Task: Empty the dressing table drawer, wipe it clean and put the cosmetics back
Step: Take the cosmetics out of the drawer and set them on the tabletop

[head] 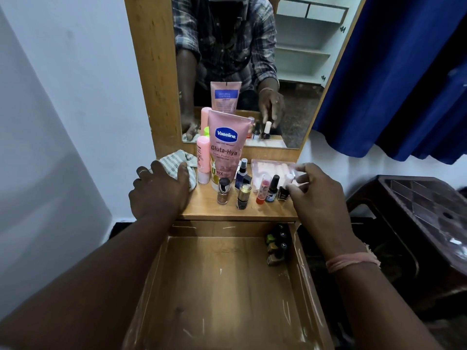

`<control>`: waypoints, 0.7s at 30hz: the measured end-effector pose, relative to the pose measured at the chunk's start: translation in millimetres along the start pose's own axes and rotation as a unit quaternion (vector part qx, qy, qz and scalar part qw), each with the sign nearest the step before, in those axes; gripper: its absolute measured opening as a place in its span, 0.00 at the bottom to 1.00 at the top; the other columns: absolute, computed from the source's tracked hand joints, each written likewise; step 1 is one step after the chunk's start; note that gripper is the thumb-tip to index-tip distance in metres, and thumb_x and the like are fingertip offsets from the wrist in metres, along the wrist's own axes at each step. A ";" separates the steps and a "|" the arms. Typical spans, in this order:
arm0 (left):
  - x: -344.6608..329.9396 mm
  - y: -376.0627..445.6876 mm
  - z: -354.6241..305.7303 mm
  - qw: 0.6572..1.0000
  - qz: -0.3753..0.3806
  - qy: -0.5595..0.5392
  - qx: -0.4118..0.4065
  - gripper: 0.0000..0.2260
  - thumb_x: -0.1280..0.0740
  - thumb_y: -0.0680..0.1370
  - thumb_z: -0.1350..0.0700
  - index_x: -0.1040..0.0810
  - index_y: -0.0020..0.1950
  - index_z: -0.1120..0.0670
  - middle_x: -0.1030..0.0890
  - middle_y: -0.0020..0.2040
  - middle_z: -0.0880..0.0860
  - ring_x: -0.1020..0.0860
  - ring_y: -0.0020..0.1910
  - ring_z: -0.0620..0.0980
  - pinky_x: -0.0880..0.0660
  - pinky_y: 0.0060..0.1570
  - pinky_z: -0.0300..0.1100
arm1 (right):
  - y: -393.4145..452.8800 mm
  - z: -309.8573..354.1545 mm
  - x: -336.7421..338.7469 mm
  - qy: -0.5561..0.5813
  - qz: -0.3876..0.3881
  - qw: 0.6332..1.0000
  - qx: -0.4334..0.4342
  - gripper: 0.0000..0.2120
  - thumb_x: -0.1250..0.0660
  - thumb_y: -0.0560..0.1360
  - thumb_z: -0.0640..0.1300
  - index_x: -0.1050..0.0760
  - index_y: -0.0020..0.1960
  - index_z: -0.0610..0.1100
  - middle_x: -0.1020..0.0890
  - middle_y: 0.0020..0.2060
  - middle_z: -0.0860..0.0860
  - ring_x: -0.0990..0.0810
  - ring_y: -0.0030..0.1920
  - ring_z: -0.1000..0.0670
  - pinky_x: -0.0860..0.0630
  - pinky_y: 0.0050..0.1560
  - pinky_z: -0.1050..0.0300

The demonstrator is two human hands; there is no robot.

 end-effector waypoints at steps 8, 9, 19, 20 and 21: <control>-0.2 0.2 -0.4 1.000 0.004 0.008 0.001 0.36 0.53 0.78 0.26 0.31 0.69 0.54 0.24 0.63 0.61 0.20 0.56 0.63 0.23 0.51 0.54 | -71.7 -24.4 -33.7 -0.100 0.149 0.983 -0.037 0.04 0.29 0.75 0.45 0.22 0.42 0.49 0.24 0.31 0.59 0.24 0.33 0.63 0.35 0.33 0.70; 0.1 0.4 -0.5 1.000 0.003 0.007 0.001 0.37 0.53 0.78 0.26 0.31 0.69 0.54 0.24 0.63 0.61 0.20 0.56 0.63 0.23 0.51 0.54 | -75.4 -24.4 -40.6 -0.113 0.165 0.979 -0.033 0.03 0.30 0.75 0.44 0.23 0.43 0.49 0.25 0.32 0.58 0.25 0.32 0.63 0.36 0.32 0.70; 0.4 -0.1 0.2 1.000 0.003 0.003 0.002 0.36 0.53 0.78 0.27 0.31 0.69 0.55 0.24 0.63 0.62 0.20 0.56 0.63 0.23 0.51 0.54 | -84.3 -28.9 -47.3 -0.076 0.202 0.975 -0.050 0.03 0.28 0.75 0.41 0.21 0.46 0.48 0.21 0.36 0.58 0.24 0.37 0.63 0.28 0.38 0.73; 0.0 0.1 0.2 1.000 0.001 0.002 0.002 0.36 0.53 0.78 0.27 0.31 0.68 0.55 0.24 0.63 0.62 0.20 0.56 0.63 0.23 0.51 0.54 | -77.2 -28.4 -33.2 -0.062 0.173 0.981 -0.059 0.04 0.27 0.74 0.42 0.21 0.44 0.48 0.22 0.34 0.59 0.25 0.35 0.66 0.31 0.35 0.74; 0.2 0.0 -0.4 1.000 0.001 0.003 0.000 0.36 0.53 0.78 0.27 0.30 0.68 0.55 0.24 0.63 0.62 0.20 0.56 0.63 0.23 0.51 0.55 | -69.2 -26.2 -16.5 -0.052 0.135 0.988 -0.060 0.04 0.26 0.73 0.43 0.21 0.43 0.48 0.22 0.33 0.59 0.25 0.35 0.66 0.33 0.34 0.74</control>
Point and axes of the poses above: each hand's wrist, its own y-axis towards the middle knuckle, its own x-axis out of the back of the hand, z = x × y, the point moved 9 cm from there along y, towards the middle knuckle
